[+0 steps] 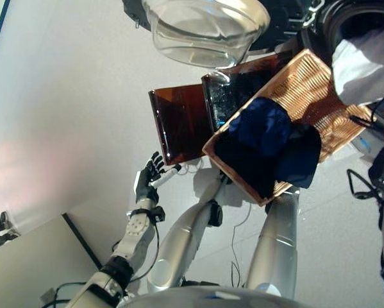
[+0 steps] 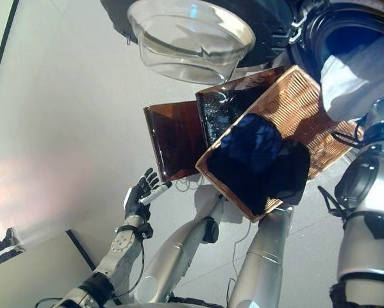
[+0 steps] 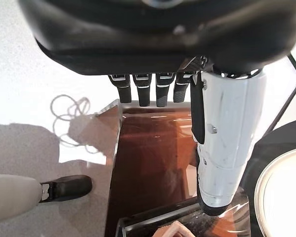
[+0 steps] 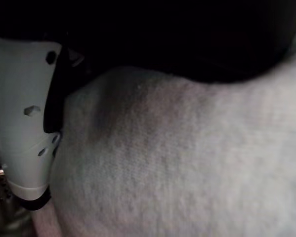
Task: Pick up the clothes and place them into the washing machine
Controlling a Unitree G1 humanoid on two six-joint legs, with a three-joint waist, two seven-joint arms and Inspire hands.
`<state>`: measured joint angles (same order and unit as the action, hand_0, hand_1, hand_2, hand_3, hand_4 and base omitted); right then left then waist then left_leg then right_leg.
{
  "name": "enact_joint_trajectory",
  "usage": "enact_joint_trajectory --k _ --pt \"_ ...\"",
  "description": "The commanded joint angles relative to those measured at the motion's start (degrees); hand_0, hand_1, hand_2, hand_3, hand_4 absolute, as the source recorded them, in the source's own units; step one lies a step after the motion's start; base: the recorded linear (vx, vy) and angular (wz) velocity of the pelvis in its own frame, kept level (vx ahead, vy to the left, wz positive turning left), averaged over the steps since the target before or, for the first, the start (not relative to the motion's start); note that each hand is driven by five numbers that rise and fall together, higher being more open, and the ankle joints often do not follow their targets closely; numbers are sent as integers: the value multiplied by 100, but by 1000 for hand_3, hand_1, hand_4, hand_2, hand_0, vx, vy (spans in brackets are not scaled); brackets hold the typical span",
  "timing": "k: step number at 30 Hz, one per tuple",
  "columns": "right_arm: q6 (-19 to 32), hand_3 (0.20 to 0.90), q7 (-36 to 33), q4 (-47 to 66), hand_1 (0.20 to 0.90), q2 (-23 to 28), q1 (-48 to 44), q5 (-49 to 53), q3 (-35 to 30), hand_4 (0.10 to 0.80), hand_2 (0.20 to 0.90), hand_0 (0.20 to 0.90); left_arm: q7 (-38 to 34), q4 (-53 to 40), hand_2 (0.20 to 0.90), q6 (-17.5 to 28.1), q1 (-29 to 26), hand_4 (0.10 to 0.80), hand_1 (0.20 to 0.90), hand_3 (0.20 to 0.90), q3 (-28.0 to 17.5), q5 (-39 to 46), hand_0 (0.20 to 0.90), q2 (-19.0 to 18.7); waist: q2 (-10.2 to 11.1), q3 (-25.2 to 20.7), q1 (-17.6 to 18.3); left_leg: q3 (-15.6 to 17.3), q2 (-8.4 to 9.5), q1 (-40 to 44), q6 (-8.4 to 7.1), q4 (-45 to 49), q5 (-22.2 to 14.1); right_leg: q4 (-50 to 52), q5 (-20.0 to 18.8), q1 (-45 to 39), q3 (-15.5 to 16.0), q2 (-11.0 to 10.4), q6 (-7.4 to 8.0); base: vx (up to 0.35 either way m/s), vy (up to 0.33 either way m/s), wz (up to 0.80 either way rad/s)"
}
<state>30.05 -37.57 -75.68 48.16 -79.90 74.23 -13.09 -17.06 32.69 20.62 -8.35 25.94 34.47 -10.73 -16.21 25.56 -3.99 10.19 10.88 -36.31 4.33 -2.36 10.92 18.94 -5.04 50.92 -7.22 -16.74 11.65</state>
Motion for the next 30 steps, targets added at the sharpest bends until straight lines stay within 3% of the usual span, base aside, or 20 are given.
enact_joint_trajectory --k 1,12,15,24,30 --pt "888 200 83 865 200 1385 -1012 -351 1309 300 200 200 -236 -534 900 420 196 800 900 900 -143 38 900 -229 -582 229 180 90 -643 -262 -640 732 -560 134 377 -74 50 245 -594 45 -14 1" --pt "1017 200 -109 933 200 1671 -1681 -463 1927 300 200 200 -302 -626 900 477 288 800 900 900 -203 25 900 -270 -570 133 151 122 -616 -376 -647 561 -486 250 443 222 -73 311 -617 34 -6 -2" --pt "847 200 -178 777 200 1744 -1723 -617 2072 300 200 200 -320 -705 900 496 292 800 900 900 -194 4 900 -297 -567 145 137 131 -618 -402 -649 508 -447 285 456 297 -103 323 -623 2 0 1" --pt "595 200 -193 642 200 1627 -1798 -877 2304 300 200 200 -343 -984 900 538 351 800 900 900 -288 -6 900 -351 -652 245 89 201 -594 -667 -642 559 -433 453 454 668 -215 395 -639 -10 -3 -1" --pt "576 200 -196 722 200 1482 -1824 -906 2351 300 200 200 -365 -982 900 567 332 800 900 900 -306 35 900 -361 -625 298 42 316 -673 -1017 -680 642 -393 661 509 1104 -318 479 -668 -23 -42 9"
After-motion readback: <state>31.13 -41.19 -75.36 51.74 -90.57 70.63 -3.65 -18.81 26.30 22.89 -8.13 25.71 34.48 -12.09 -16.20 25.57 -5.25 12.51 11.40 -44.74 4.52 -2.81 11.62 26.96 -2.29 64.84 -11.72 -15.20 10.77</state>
